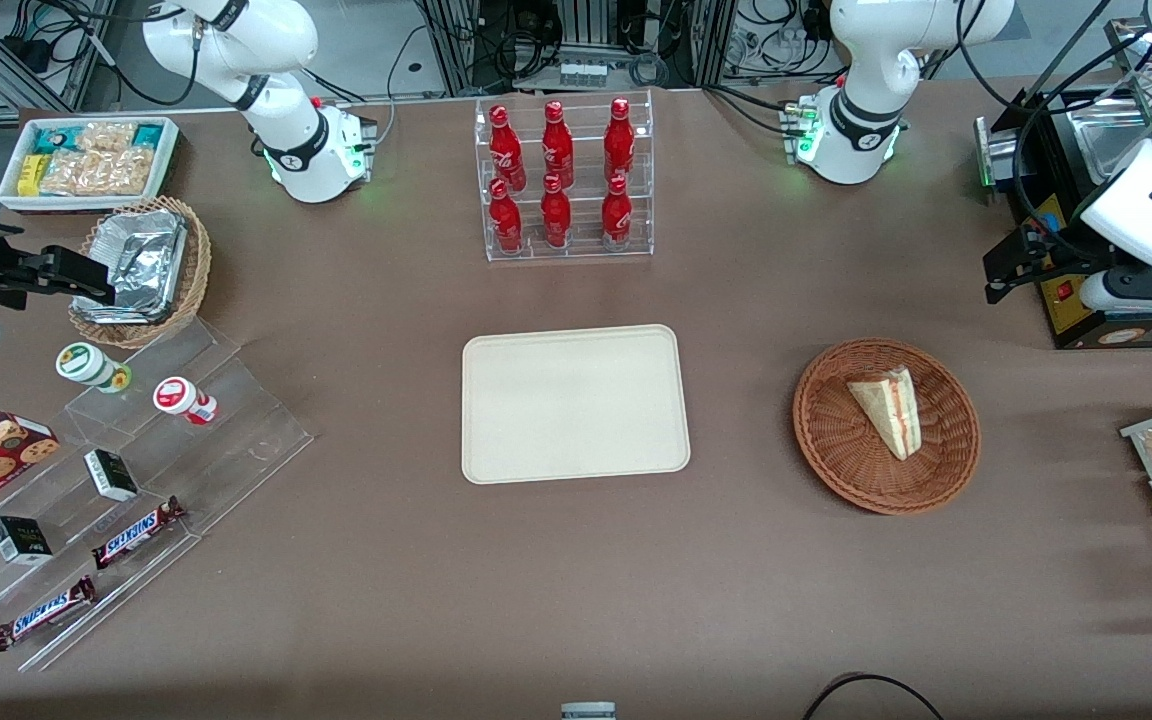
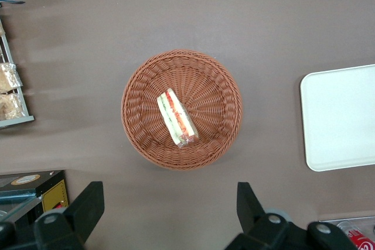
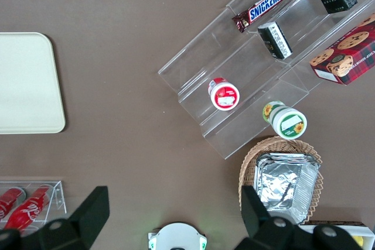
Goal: Place sandwich from basket to tray
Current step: 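Move the left gripper over the wicker basket and lower onto the sandwich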
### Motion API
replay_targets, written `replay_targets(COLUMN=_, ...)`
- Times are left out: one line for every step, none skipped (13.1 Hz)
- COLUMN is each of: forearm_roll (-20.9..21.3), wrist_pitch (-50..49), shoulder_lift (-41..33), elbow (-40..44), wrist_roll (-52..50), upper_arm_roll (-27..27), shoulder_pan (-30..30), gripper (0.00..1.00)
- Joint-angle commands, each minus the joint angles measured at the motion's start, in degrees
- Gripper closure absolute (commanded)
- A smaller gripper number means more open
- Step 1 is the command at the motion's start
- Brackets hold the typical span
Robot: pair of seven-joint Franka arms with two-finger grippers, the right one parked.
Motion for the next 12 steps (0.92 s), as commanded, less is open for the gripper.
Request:
replay_targets(forearm_roll=-0.5, wrist_pitch=1.2, shoulder_lift=0.3, elbow=0.8, wrist_roll=-0.2, upper_arm_roll=-0.6, shoulder_pan=0.6, gripper=0.0)
replay_targets(forearm_roll=-0.5, wrist_pitch=2.1, shoulder_lift=0.4, elbow=0.5, wrist_roll=-0.5, upper_arm_roll=-0.6, shoulder_pan=0.5, gripper=0.0)
replay_targets(forearm_roll=-0.2, wrist_pitch=2.1, shoulder_lift=1.2, elbow=0.6, wrist_roll=-0.5, upper_arm_roll=-0.7, shoulder_pan=0.4, gripper=0.0)
replay_targets(forearm_roll=-0.2, wrist_pitch=2.2, shoulder_lift=1.5, elbow=0.6, wrist_roll=-0.5, upper_arm_roll=-0.7, shoulder_pan=0.5, gripper=0.0)
replay_targets(forearm_roll=-0.5, wrist_pitch=2.4, shoulder_lift=2.1, elbow=0.3, wrist_roll=-0.5, upper_arm_roll=-0.6, shoulder_pan=0.5, gripper=0.0)
replay_targets(forearm_roll=-0.5, wrist_pitch=3.4, shoulder_lift=3.0, elbow=-0.6, wrist_roll=-1.3, upper_arm_roll=-0.6, shoulder_pan=0.6, gripper=0.0)
replay_targets(forearm_roll=-0.5, wrist_pitch=5.7, shoulder_lift=3.3, elbow=-3.0, wrist_roll=-3.4, upper_arm_roll=-0.6, shoulder_pan=0.6, gripper=0.0)
replay_targets(forearm_roll=-0.3, wrist_pitch=9.8, shoulder_lift=2.8, elbow=-7.2, wrist_roll=-5.7, upper_arm_roll=-0.6, shoulder_pan=0.5, gripper=0.0)
replay_targets(forearm_roll=-0.2, wrist_pitch=13.4, shoulder_lift=2.6, elbow=-10.6, wrist_roll=-7.3, upper_arm_roll=-0.6, shoulder_pan=0.5, gripper=0.0)
replay_targets(forearm_roll=-0.2, wrist_pitch=16.9, shoulder_lift=2.4, elbow=-14.2, wrist_roll=-8.7, upper_arm_roll=-0.6, shoulder_pan=0.5, gripper=0.0)
replay_targets(forearm_roll=-0.2, wrist_pitch=20.7, shoulder_lift=2.3, elbow=-17.3, wrist_roll=-10.1, upper_arm_roll=-0.5, shoulder_pan=0.7, gripper=0.0)
replay_targets(forearm_roll=-0.3, wrist_pitch=23.1, shoulder_lift=2.6, elbow=-19.8, wrist_roll=-12.4, upper_arm_roll=-0.5, shoulder_pan=0.9, gripper=0.0)
